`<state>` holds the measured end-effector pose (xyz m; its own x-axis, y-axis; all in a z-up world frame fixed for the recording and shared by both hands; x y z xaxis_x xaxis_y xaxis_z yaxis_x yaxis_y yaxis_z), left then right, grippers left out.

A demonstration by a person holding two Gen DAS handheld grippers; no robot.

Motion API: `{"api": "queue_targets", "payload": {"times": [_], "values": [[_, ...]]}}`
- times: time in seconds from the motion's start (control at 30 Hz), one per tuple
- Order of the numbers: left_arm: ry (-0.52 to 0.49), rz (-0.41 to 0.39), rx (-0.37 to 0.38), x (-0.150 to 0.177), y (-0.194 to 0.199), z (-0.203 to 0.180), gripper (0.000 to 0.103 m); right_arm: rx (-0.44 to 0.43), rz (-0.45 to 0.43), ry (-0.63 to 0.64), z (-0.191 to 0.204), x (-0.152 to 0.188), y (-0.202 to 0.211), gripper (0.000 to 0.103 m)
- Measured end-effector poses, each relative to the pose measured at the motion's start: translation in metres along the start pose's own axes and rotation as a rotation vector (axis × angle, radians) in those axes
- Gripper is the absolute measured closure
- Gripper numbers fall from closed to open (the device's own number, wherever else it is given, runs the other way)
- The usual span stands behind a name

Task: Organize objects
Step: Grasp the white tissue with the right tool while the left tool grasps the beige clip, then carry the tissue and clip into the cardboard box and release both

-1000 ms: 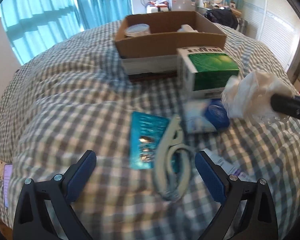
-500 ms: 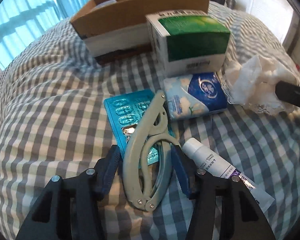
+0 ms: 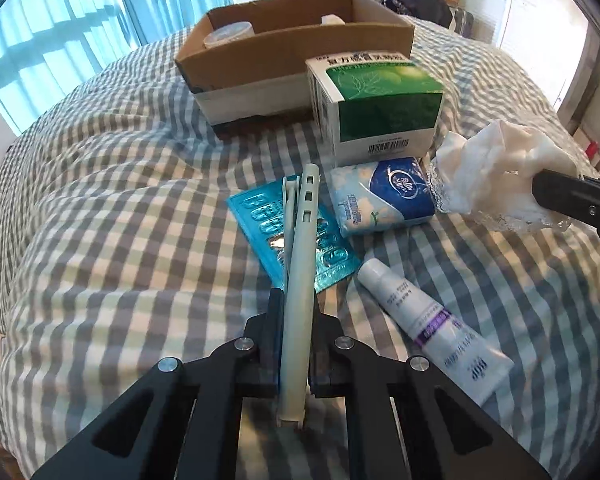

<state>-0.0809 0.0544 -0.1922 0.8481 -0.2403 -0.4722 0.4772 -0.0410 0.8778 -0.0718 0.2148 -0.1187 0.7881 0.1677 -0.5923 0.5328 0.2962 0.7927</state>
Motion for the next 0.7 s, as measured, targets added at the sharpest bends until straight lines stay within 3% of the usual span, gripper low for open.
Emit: {"api": "queue_targets", "payload": {"times": [0.3, 0.7], "values": [[0.024, -0.080, -0.001, -0.002, 0.045, 0.014, 0.094, 0.020, -0.062, 0.042, 0.022, -0.008, 0.041, 0.091], [0.063, -0.225, 0.023, -0.054, 0.112, 0.035, 0.094, 0.067, -0.165, 0.123, 0.050, -0.038, 0.093, 0.091]]}}
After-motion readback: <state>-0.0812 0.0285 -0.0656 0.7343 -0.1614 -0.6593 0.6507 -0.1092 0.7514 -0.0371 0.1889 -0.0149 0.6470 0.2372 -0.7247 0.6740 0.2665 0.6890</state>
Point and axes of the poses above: each gripper's, at about its wrist camera, not at the fingertips, and y roughly against the way its jaws point, z to its left, x to its underside, the point moved 6 cm from there along -y, roughly the way its jaws point, and after that the axes turned 1 degree about -y, right-handed, at the moved point
